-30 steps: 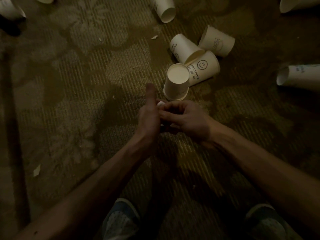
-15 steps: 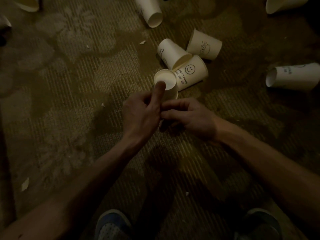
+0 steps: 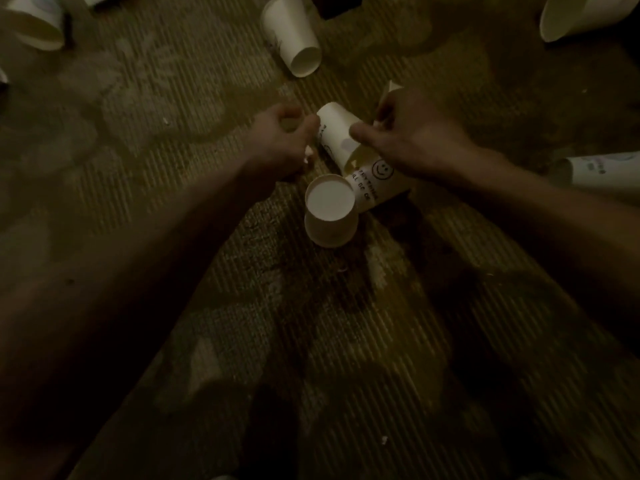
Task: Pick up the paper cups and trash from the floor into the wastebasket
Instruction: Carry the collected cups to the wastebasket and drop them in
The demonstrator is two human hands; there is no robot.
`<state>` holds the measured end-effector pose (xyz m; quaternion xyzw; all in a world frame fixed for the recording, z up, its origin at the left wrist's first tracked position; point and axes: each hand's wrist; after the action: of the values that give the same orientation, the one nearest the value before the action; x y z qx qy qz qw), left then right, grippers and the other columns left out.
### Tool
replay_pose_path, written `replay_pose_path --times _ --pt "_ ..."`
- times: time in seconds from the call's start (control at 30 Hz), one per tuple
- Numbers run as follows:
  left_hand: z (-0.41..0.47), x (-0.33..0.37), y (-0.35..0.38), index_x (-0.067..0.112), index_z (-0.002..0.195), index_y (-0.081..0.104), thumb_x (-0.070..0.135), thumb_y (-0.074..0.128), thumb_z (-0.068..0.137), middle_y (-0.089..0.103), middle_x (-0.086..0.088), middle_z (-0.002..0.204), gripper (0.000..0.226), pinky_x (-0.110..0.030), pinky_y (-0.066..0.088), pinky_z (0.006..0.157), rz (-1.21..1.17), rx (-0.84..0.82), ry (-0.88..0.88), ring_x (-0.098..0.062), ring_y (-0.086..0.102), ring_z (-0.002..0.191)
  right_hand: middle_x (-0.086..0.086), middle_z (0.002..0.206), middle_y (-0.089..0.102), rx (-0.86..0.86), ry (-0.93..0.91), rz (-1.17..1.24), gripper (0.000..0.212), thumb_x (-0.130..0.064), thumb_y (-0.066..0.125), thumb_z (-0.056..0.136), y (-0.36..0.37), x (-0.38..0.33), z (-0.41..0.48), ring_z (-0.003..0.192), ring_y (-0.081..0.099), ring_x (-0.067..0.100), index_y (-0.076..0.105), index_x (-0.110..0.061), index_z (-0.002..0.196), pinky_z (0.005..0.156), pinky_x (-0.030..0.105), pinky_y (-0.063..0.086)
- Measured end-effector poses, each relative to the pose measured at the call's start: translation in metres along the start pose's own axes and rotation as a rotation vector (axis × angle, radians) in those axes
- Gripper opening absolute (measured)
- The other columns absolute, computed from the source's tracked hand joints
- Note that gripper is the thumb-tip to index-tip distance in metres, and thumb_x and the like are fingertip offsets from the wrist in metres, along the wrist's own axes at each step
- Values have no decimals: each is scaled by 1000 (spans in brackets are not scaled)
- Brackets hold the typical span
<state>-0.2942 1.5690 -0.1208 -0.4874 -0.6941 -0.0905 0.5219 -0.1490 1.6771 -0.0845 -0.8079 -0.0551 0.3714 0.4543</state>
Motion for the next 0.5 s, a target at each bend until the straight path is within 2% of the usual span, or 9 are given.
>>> replay_pose_path --times 0.1,0.17,0.23,0.3,0.4,0.5 --pt "15 -11 10 20 149 37 36 53 101 63 -7 121 53 -19 51 49 8 -18 6 -9 65 74 8 118 64 -10 38 -83 58 -57 61 87 12 4 9 105 61 26 59 -11 123 89 46 52" --pt "19 -15 16 20 149 38 34 50 102 63 -2 114 51 -18 53 52 16 -62 21 -6 64 73 8 116 65 -7 58 -91 58 -58 61 86 19 8 11 103 61 25 59 -12 122 87 43 53" --pt "22 -16 19 19 142 46 34 48 103 63 1 100 42 -15 51 48 6 -101 28 -2 63 63 8 119 63 5 64 -70 58 -57 61 87 22 11 11 106 59 24 58 -12 125 85 39 50" --pt "25 -15 18 17 133 52 34 47 104 62 -1 93 34 -16 50 46 -56 -114 29 1 61 51 6 123 61 25 60 -36 60 -57 61 87 22 12 10 110 56 22 56 -14 128 83 35 46" --pt "24 -3 10 20 124 52 37 48 103 61 -4 97 28 -21 50 47 -197 -117 50 -2 59 49 3 123 60 74 24 71 61 -59 62 86 19 9 4 109 57 19 54 -17 129 88 38 50" --pt "17 26 -6 26 124 48 41 47 102 58 -4 101 26 -20 46 47 -230 -150 162 -2 57 52 -4 117 58 153 -14 215 55 -58 61 88 9 -1 -8 100 56 9 53 -19 126 78 28 50"
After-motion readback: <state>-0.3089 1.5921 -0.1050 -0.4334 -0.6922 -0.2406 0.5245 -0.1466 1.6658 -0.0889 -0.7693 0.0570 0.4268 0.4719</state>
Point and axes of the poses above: each hand's wrist, its own z-axis towards the middle knuckle, its own y-axis out of the palm, x = y × z
